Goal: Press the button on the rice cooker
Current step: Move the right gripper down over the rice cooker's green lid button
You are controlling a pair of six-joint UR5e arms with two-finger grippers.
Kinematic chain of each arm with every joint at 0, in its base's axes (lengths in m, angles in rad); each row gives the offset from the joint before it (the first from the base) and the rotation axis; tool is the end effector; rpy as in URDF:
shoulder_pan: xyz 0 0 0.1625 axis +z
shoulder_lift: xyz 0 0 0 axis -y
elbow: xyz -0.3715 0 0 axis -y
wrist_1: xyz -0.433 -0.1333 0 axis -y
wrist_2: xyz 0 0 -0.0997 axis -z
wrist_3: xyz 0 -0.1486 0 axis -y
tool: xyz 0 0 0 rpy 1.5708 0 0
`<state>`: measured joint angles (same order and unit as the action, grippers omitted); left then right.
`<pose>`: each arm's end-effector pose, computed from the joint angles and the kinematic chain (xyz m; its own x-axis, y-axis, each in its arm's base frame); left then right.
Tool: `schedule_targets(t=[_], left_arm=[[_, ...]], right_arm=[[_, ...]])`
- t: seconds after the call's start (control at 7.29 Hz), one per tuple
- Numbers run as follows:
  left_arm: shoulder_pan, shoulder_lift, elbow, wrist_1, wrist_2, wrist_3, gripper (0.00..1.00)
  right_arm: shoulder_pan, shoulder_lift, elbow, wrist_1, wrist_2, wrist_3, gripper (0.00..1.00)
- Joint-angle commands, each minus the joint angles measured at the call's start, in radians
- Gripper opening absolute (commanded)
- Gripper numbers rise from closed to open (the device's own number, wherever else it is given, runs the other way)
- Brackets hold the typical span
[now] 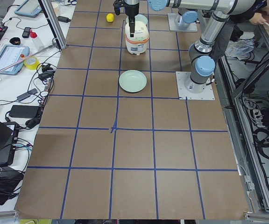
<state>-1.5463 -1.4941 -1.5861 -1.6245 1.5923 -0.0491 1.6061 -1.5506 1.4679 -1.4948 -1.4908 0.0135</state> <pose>-0.1177 -0.5076 0.4117 -0.9971 -0.0737 -0.0211 -0.0735 0.9973 -0.0087 0.1641 -0.5343 0.4222 -0.9965 -0.0222 -0.0800 -0.0218 0.9997 -0.0056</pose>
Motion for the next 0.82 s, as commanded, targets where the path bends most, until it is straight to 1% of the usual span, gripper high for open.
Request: schedule_targets(t=[0.0, 0.27, 0.41, 0.69], left_arm=[[0.000, 0.000, 0.000, 0.000, 0.000, 0.000, 1.00], [0.000, 0.000, 0.000, 0.000, 0.000, 0.000, 1.00], [0.000, 0.000, 0.000, 0.000, 0.000, 0.000, 1.00], [0.000, -0.002, 0.000, 0.000, 0.000, 0.000, 1.00]], right_arm=[[0.105, 0.023, 0.012, 0.005, 0.012, 0.067, 0.00], [0.138, 0.053, 0.060, -0.008, 0.017, 0.085, 0.00], [0.146, 0.064, 0.095, -0.043, 0.047, 0.083, 0.00], [0.172, 0.084, 0.171, -0.166, 0.057, 0.085, 0.00]])
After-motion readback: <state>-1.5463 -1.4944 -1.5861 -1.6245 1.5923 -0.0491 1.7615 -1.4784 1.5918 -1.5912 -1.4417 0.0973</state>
